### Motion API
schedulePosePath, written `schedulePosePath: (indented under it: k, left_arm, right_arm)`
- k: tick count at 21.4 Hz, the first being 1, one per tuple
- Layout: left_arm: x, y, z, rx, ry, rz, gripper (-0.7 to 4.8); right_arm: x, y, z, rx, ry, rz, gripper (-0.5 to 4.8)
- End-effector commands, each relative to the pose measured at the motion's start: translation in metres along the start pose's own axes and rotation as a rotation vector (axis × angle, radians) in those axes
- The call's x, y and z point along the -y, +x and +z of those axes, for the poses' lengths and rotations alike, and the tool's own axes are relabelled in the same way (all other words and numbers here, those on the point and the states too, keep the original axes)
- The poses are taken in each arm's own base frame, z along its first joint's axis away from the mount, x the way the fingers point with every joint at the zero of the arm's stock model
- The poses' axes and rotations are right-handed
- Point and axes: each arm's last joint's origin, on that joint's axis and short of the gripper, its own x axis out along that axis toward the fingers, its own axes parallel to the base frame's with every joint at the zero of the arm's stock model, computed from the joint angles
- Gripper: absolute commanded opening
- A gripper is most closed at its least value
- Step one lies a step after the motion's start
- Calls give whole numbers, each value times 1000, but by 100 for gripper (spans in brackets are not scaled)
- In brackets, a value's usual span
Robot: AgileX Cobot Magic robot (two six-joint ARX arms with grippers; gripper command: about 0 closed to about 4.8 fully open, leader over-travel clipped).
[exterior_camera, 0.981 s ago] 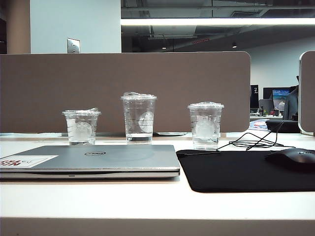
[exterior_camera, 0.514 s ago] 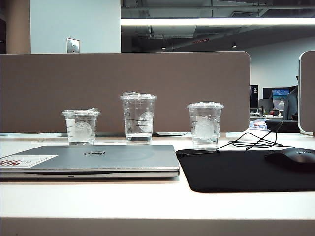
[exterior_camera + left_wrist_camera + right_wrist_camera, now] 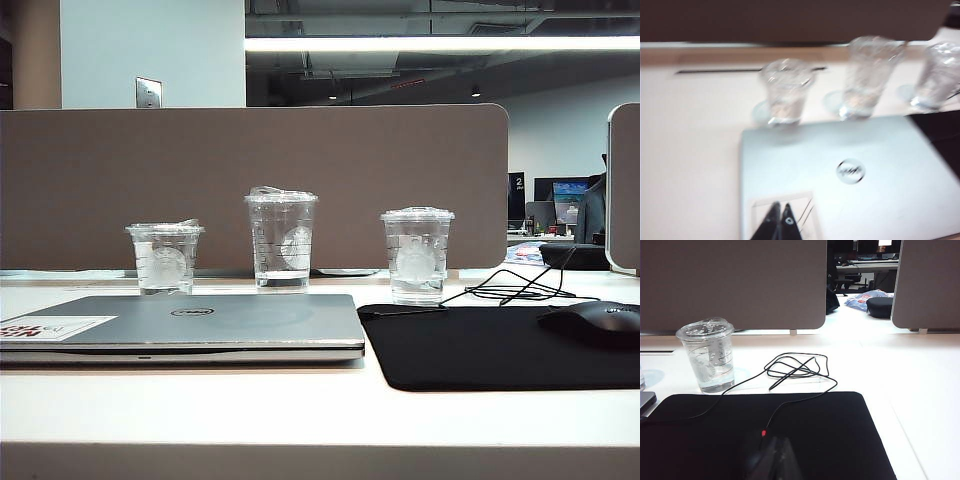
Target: Pick up the coffee cup on the middle and place it on the right side of the laptop.
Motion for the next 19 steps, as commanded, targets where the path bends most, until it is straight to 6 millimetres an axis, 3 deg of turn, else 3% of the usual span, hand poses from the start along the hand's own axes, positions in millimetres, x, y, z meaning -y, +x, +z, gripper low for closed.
schedulePosePath:
  k: [1,3,5,6,11,13,16,19]
  left_arm:
    - [-2,24,36,-32,-13,-129,-5]
    - [-6,50,59,-46,-16,-177,-5]
    - [-4,68,69,-38,-5,-206,-5]
    - [1,86,75,-40,4,-242,-5]
    - [22,120,68,-117,12,-347,-5]
    - [24,121,67,-123,11,-388,-5]
    - [26,119,67,-121,7,-460,-5]
    - [26,119,68,-113,10,-459,-5]
  right_arm:
    - [0,0,1,22,16,4,-5]
    - [0,0,2,35,16,5,-5]
    - [-1,0,3,41,29,25,-5]
    - [-2,0,3,41,50,53,-5]
    - [-3,-1,12,106,238,102,-5]
    - [-4,-3,25,138,264,146,-5]
    - [-5,-11,71,236,216,162,-5]
    - [-6,1,107,231,89,172,-5]
